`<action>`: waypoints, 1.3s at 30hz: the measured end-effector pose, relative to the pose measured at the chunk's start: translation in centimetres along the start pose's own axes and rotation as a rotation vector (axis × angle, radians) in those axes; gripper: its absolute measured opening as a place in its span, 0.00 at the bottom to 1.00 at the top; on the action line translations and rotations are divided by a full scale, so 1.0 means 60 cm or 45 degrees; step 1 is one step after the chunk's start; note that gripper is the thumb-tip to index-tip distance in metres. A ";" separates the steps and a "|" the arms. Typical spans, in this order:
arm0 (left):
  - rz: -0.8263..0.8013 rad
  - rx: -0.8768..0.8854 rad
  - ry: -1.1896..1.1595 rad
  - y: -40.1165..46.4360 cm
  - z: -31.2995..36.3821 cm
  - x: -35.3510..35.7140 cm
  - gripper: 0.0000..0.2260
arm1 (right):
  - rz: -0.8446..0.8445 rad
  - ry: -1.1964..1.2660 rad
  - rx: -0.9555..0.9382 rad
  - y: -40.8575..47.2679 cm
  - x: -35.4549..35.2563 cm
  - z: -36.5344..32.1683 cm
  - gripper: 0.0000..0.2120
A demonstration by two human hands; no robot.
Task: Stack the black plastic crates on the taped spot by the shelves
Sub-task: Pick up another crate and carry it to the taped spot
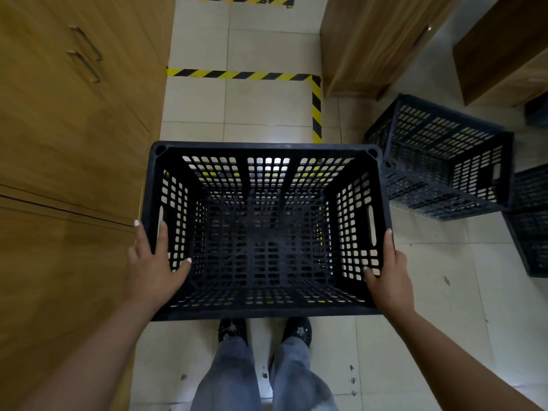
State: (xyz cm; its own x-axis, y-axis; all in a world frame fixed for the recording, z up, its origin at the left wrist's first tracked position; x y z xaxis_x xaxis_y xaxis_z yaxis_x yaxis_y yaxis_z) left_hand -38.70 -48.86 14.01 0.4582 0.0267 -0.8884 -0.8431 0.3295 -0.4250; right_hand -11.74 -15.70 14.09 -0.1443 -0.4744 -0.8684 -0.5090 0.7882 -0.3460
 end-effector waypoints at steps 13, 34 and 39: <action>0.083 0.021 -0.006 -0.071 -0.030 0.051 0.42 | 0.189 0.120 0.094 -0.066 0.024 0.028 0.39; 0.301 -0.025 -0.367 -0.059 -0.061 0.055 0.37 | 0.296 0.209 0.110 -0.077 0.022 0.023 0.33; 0.270 -0.052 -0.310 -0.046 -0.062 0.047 0.42 | 0.310 0.242 0.102 -0.075 0.019 0.018 0.34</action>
State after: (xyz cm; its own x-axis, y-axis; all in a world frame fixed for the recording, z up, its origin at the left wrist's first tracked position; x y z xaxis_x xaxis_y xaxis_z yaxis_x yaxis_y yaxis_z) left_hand -36.10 -53.20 12.04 0.3208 0.3172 -0.8925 -0.9353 0.2544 -0.2458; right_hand -8.70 -19.35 14.26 -0.4136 -0.3268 -0.8498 -0.3726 0.9124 -0.1695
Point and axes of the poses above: each hand's wrist, its own y-axis towards the middle knuckle, its own x-axis out of the palm, z = x × y, the point moved 2 cm from there along y, towards the middle knuckle
